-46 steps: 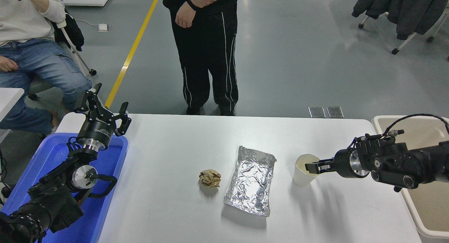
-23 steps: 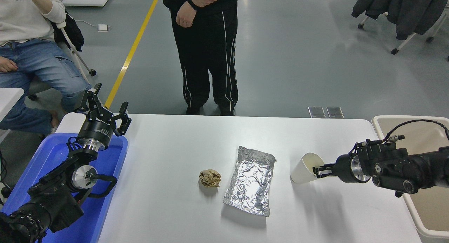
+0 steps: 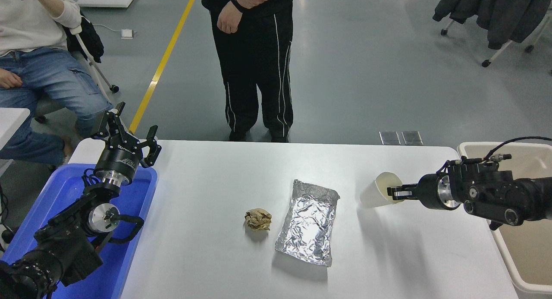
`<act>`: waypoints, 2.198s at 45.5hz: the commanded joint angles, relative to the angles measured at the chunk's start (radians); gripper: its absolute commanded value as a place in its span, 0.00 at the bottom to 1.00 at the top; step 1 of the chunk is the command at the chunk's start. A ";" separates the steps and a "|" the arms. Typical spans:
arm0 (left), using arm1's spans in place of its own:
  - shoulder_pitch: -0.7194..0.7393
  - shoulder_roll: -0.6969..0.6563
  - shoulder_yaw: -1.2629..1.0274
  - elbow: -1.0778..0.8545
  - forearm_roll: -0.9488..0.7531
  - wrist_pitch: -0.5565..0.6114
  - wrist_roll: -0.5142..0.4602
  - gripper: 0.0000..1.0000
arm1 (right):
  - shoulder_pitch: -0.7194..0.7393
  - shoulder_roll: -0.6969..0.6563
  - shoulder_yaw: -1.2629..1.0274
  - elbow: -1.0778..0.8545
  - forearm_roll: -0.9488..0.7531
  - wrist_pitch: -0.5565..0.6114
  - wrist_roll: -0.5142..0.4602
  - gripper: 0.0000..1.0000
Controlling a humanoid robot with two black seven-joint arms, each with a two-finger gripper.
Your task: Dispose of the paper cup in the dustbin
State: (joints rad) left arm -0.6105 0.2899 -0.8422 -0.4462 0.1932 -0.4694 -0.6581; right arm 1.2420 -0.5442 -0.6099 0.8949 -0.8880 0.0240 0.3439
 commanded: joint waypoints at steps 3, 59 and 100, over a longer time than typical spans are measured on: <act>0.000 0.000 0.000 0.000 0.000 0.000 0.000 1.00 | 0.033 -0.200 0.269 0.033 0.003 0.169 0.066 0.00; 0.000 0.000 0.000 0.000 0.000 0.000 0.000 1.00 | -0.091 -0.125 0.575 -0.790 0.213 0.422 0.050 0.00; 0.000 0.000 0.000 0.000 0.000 0.000 0.000 1.00 | -0.466 0.047 0.588 -1.031 0.363 0.133 -0.289 0.00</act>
State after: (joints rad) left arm -0.6105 0.2899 -0.8419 -0.4462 0.1934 -0.4694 -0.6581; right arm 0.8735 -0.5720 -0.0278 -0.1266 -0.5496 0.2312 0.0950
